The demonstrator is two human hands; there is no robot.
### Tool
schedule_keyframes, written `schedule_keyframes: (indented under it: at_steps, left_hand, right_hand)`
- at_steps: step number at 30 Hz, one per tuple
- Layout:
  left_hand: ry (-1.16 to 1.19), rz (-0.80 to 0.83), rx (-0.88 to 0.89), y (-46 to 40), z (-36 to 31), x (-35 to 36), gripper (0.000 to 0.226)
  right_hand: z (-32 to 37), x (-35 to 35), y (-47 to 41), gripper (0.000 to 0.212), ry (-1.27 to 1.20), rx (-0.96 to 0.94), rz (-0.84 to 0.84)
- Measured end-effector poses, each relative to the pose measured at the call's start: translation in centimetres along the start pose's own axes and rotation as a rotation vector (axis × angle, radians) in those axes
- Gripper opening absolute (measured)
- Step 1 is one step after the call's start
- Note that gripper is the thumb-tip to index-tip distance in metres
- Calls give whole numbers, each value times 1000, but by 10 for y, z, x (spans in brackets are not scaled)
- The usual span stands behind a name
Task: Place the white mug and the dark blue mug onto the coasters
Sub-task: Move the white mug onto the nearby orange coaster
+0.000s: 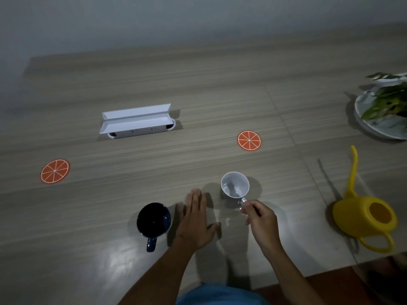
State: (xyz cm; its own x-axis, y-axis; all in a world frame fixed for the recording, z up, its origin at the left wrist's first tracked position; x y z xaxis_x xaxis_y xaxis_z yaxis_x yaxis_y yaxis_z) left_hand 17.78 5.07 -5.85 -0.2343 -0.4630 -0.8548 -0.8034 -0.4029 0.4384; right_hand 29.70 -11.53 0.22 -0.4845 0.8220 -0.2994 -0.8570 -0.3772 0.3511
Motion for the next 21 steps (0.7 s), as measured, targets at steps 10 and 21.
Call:
schedule_keyframes:
  at_steps: [10,21]
  left_hand:
    - [200,-60,-270,-71,14,-11,97]
    - [183,-193,-368,-77,18,-5,91]
  right_hand:
    - [9,-15,-56,24,-75,76,-110]
    - [4,-15,-102,29,-111,44,-150]
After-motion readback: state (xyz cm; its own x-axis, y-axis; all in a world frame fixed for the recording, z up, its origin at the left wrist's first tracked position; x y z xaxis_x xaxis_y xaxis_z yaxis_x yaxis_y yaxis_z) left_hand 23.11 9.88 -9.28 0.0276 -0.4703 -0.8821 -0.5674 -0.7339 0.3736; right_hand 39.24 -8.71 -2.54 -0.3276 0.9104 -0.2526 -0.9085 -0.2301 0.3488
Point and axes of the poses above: each hand's wrist, its own y-axis away from the middle knuckle, its own x-axis out of the palm, z = x × y, the point moved 10 cm from there along -y, towards the middle knuckle, and after that the axes turned 3 degrees about z, right-handed, at the moved point
